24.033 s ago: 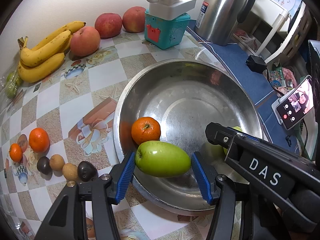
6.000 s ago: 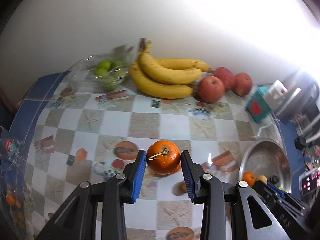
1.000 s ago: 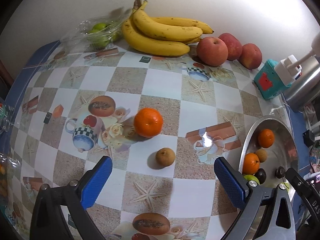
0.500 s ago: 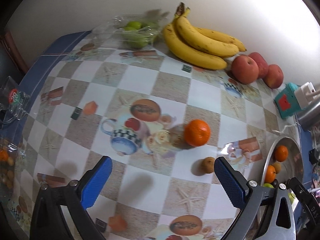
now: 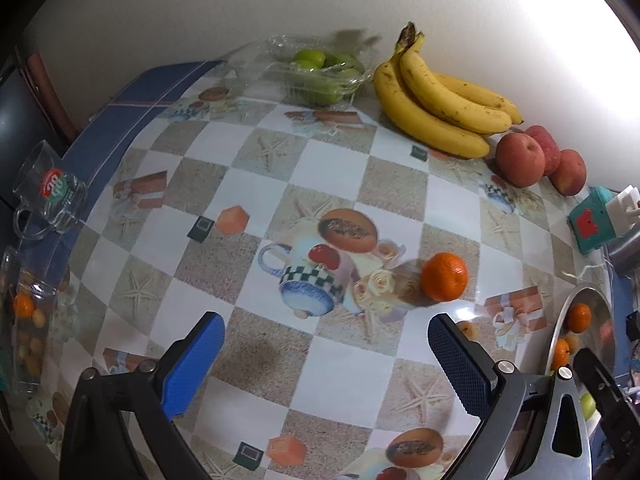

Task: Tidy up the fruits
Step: 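Move the right tool to the last kiwi and close on it while the left approaches the orange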

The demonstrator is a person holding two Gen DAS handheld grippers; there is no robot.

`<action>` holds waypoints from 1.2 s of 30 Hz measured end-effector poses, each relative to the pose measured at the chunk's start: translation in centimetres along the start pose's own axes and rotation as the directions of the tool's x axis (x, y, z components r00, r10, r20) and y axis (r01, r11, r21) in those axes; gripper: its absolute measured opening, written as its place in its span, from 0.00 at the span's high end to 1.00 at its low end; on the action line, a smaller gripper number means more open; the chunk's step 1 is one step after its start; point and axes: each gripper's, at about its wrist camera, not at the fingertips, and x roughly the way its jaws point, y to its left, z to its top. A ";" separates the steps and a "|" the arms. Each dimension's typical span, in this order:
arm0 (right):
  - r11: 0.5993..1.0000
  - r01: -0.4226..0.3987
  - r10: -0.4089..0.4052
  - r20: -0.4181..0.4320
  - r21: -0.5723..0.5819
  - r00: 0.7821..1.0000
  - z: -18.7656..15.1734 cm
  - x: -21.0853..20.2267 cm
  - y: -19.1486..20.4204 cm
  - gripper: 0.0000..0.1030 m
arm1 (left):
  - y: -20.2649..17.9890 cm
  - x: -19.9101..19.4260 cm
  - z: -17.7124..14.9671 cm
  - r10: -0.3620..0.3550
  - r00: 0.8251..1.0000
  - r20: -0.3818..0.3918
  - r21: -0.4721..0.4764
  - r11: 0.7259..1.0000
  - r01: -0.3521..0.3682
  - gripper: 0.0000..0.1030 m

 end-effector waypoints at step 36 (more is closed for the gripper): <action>0.967 -0.085 0.066 -0.089 -0.240 0.994 -1.9 7.3 7.9 0.27 | 1.2 6.2 0.5 0.058 0.992 -0.113 -0.017 0.998 -0.060 0.00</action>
